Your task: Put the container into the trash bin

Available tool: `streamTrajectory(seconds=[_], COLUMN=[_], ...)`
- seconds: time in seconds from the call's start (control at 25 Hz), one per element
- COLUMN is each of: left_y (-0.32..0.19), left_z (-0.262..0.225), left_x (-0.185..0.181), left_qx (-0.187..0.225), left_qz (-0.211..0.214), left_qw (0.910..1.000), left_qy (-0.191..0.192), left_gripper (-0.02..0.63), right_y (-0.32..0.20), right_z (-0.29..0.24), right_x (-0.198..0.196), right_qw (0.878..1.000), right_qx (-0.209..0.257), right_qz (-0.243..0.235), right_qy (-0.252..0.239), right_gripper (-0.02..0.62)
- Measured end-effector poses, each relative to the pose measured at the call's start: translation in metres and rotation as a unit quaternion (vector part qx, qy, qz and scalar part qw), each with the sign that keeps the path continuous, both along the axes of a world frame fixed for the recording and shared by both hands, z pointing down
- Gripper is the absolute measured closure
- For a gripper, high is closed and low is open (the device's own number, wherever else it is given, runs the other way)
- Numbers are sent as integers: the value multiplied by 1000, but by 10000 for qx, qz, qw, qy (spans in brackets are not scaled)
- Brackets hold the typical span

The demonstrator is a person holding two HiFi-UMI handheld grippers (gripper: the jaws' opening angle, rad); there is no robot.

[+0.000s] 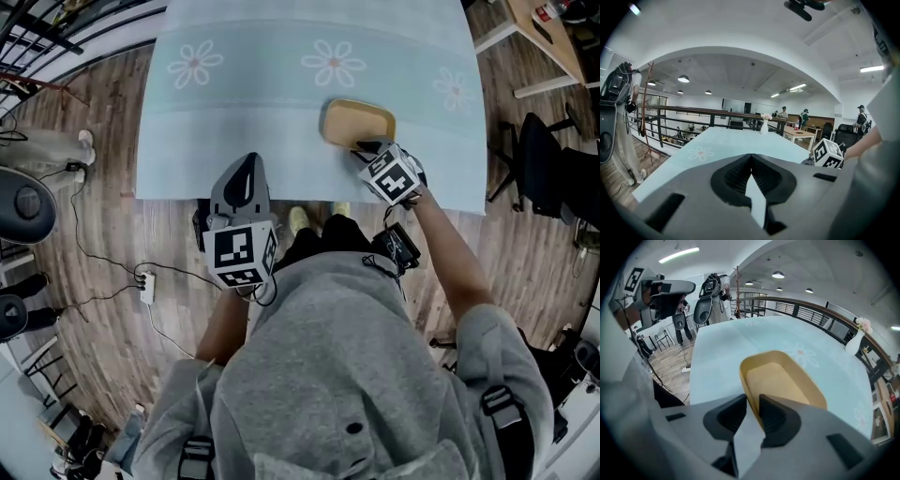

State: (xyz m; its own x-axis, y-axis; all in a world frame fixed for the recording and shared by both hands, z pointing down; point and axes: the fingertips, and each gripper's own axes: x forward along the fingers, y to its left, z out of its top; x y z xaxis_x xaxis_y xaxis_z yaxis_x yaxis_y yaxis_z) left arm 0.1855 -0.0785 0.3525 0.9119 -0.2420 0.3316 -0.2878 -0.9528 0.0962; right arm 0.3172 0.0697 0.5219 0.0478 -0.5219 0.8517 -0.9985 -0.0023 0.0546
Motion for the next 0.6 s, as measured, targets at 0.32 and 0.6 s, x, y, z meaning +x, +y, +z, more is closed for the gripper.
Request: streamTrajectory(seconds=[0.32, 0.6], left_y=[3, 19], left_z=[-4, -15], left_x=[4, 11], left_qx=[58, 157], left_qz=[-85, -294], left_qw=[9999, 9994], left_qy=[3, -27], left_gripper=[586, 586], right_y=[2, 7], right_z=[6, 3], right_x=[-2, 1], right_qw=[9992, 9980], right_qx=[-398, -594], right_qz=[-36, -177], right_qy=[-58, -114], right_gripper=[506, 533])
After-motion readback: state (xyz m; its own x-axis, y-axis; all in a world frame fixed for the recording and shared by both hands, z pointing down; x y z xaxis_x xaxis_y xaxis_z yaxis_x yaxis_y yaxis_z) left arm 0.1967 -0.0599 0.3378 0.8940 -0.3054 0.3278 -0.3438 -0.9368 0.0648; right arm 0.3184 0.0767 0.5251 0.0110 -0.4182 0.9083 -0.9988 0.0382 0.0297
